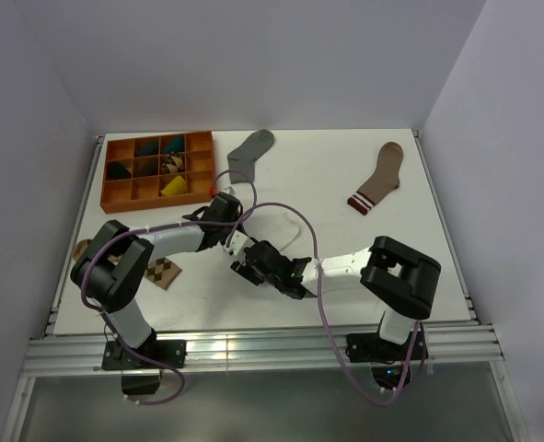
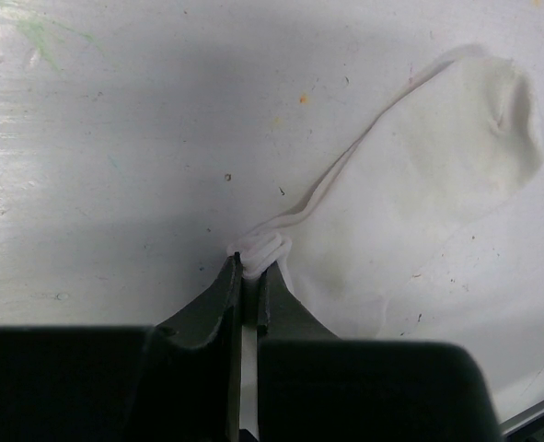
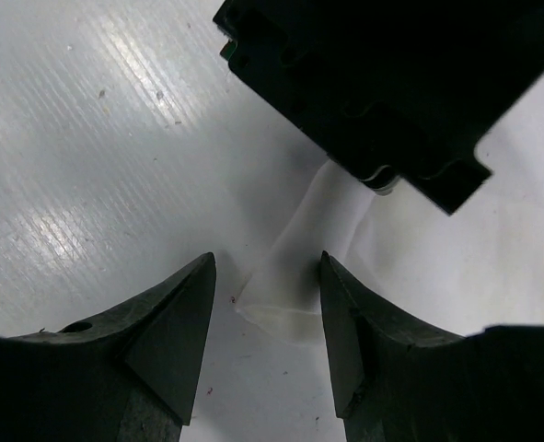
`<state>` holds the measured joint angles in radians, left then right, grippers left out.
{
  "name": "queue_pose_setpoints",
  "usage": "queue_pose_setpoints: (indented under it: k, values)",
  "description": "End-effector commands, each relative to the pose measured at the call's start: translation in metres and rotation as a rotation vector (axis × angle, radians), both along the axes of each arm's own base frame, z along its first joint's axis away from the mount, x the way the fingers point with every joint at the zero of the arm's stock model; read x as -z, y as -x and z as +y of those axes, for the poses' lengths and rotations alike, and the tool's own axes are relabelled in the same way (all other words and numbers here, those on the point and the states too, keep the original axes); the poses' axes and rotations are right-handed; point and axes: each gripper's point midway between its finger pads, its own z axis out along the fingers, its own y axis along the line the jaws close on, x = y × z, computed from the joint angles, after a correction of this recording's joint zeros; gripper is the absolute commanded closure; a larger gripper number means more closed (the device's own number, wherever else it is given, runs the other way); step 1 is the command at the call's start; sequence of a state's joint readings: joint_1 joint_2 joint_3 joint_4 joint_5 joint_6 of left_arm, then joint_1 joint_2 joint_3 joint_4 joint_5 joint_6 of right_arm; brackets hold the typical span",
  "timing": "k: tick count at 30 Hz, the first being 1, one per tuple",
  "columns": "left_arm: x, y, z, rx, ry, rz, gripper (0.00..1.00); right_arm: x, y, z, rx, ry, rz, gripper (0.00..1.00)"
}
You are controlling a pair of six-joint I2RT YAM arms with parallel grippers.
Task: Roll the socks
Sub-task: Roll the sock at the center of the board.
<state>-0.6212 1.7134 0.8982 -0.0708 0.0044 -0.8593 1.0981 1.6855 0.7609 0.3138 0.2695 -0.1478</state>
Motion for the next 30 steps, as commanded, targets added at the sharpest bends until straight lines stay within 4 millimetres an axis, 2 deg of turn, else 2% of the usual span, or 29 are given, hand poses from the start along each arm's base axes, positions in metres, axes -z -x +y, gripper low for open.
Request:
queue_pose_setpoints:
  k: [1, 14, 16, 22, 30]
  values:
    - [0.020, 0.017, 0.008, 0.017, -0.050, 0.091, 1.00, -0.011, -0.006, 0.013, 0.006, -0.020, -0.034, 0.44]
    - [0.020, 0.019, 0.006, 0.025, -0.042, 0.099, 1.00, 0.028, -0.012, -0.001, 0.088, 0.107, -0.003, 0.49]
    - [0.020, 0.019, 0.006, 0.026, -0.043, 0.098, 1.00, 0.025, -0.014, -0.005, 0.116, 0.093, -0.016, 0.49]
    - [0.021, 0.019, 0.005, 0.034, -0.043, 0.100, 1.00, -0.003, -0.016, -0.005, 0.150, 0.050, -0.020, 0.49]
    - [0.022, 0.021, 0.004, 0.051, -0.037, 0.104, 1.00, -0.007, -0.017, -0.007, 0.191, 0.062, 0.006, 0.49]
